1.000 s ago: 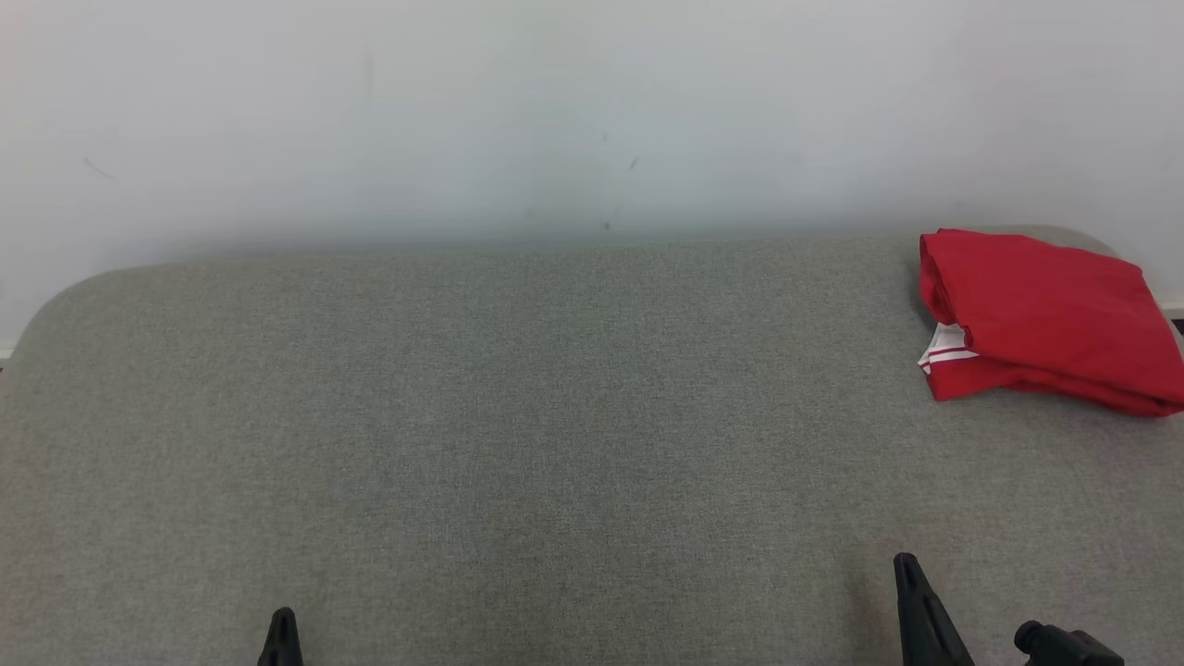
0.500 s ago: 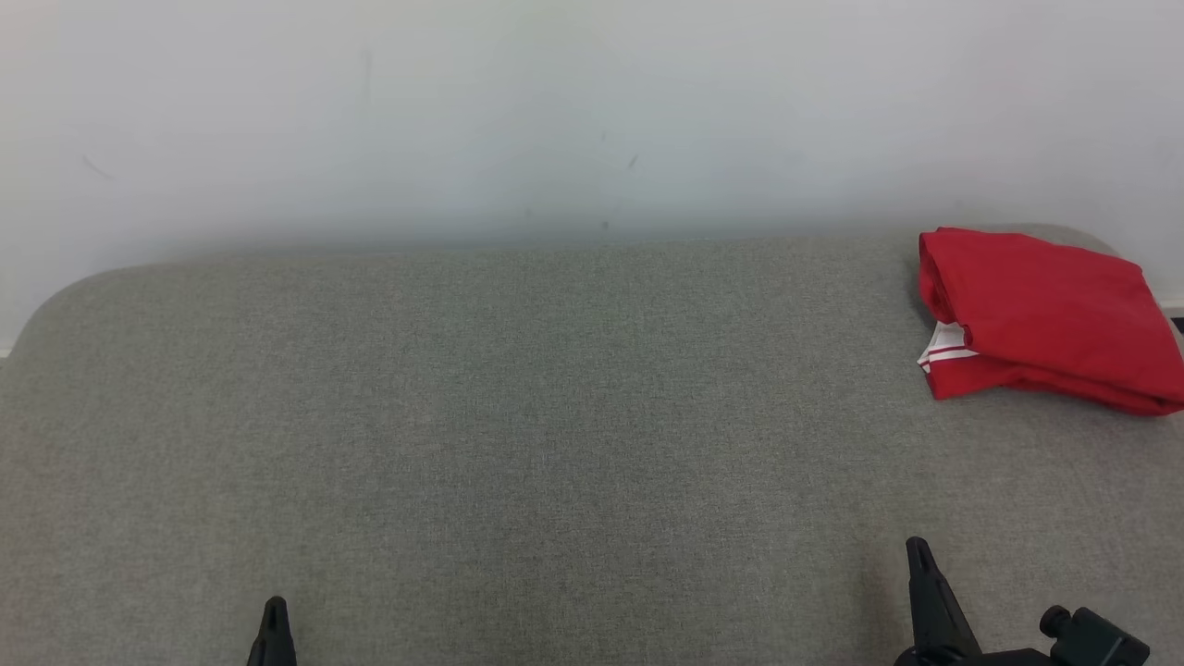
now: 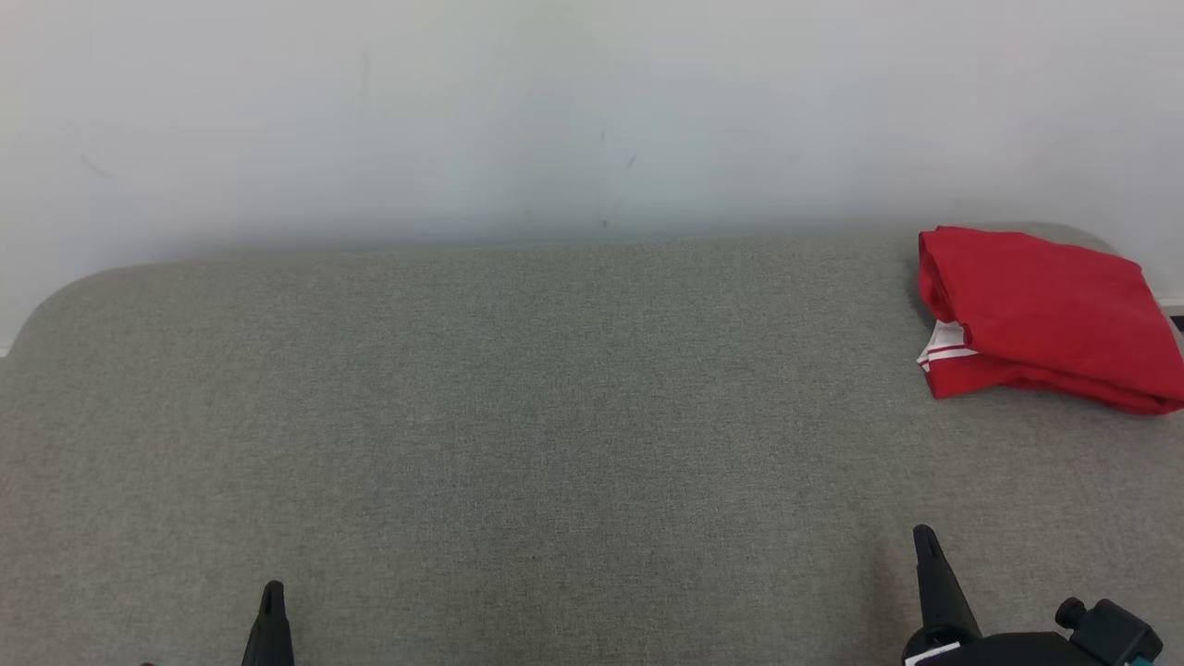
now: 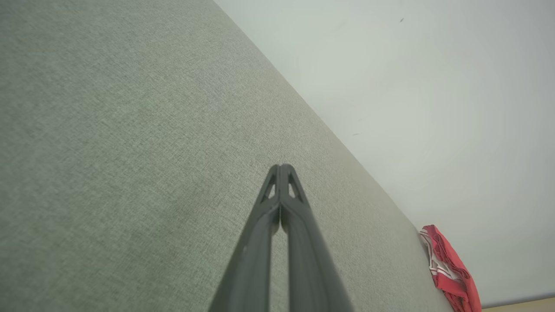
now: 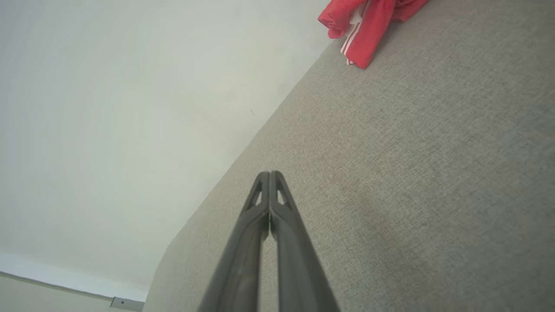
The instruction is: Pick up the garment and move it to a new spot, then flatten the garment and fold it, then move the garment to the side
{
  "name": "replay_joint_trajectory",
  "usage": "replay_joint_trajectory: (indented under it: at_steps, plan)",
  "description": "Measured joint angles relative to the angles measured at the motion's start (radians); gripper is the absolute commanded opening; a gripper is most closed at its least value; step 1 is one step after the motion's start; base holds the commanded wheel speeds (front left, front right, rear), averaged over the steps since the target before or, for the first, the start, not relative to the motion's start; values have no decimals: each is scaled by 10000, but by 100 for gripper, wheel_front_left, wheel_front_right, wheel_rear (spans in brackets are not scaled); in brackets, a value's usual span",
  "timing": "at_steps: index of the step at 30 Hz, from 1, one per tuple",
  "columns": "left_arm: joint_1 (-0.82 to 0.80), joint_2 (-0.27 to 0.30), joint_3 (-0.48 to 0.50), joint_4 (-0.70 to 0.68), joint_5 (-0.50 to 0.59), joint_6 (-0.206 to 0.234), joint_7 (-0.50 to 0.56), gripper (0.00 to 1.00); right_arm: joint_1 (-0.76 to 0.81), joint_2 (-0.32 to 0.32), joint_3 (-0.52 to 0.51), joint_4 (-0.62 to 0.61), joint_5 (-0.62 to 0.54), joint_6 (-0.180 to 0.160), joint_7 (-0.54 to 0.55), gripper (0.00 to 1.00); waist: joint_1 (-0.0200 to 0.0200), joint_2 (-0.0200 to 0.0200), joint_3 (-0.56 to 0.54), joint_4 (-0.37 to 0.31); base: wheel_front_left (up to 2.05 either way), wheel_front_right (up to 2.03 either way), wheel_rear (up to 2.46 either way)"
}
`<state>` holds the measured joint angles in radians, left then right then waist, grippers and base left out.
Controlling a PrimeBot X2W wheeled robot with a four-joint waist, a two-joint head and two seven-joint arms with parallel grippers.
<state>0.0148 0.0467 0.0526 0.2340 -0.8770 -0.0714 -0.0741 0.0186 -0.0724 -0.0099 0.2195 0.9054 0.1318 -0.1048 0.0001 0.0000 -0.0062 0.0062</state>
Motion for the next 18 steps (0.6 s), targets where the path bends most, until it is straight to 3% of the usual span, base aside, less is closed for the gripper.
replay_joint_trajectory:
  at_steps: [18]
  plan:
    - [-375, 4, 184, 33, -2222, -171, 554, 0, -385, -25, -178, 75, 2243, 0, 535, 0, 0, 0, 22, -14, 0, 0, 0]
